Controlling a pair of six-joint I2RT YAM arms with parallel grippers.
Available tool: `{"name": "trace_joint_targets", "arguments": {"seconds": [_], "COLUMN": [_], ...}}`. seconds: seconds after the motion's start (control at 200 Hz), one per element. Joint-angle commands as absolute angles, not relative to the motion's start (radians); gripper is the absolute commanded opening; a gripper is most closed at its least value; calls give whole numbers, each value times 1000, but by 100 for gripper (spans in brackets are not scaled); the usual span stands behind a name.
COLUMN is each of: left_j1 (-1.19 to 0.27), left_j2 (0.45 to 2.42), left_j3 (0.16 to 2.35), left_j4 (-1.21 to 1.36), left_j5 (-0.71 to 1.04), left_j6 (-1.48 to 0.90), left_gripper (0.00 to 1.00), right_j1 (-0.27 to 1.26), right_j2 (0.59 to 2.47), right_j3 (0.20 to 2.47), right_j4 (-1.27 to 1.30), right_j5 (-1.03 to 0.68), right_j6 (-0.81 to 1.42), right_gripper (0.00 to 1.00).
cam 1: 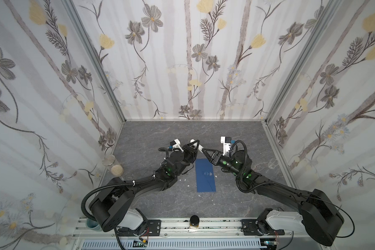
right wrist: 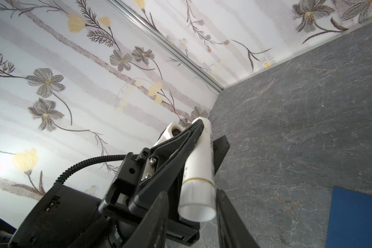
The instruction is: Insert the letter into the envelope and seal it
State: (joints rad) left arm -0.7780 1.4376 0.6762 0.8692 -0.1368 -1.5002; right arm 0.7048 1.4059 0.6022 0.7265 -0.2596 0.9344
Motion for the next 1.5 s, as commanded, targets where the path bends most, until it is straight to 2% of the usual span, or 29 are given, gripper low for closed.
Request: {"name": "trace_joint_targets", "arguments": {"seconds": [0.0,0.135,0.33,0.66,0.82,0.954,1.109,1.279,1.494], "left_j1": [-780,-780,-784,-787,-787,-787,-787,-786,-786], "left_j2": [1442,1444,1448,1459,1463,1464,1468,1490,1497], "left_j3": [682,686,686,687,688,686,692,700,699], "left_j4": [923,927,930,935,939,939,937,933,925], "left_j5": [-140,-134,-124,-126,-125,-121,-88,-13,62], "left_j6": [-1502,-1503,-1506,-1513,-1514,-1517,-1529,-1562,-1588], "left_gripper": [0,0,0,0,0,0,0,0,0], "right_j1": [704,703,703,703,703,703,718,785,893], "right_j2": [1411,1417,1420,1424,1420,1411,1382,1359,1350], "right_j3": [609,610,617,629,628,647,694,762,808], "right_j4": [772,768,751,721,709,650,483,270,155], "right_j5": [-277,-280,-279,-277,-271,-256,-167,27,243], "right_j6": [951,951,945,936,924,877,734,509,312], "right_gripper": [35,30,28,31,17,14,13,12,12]}}
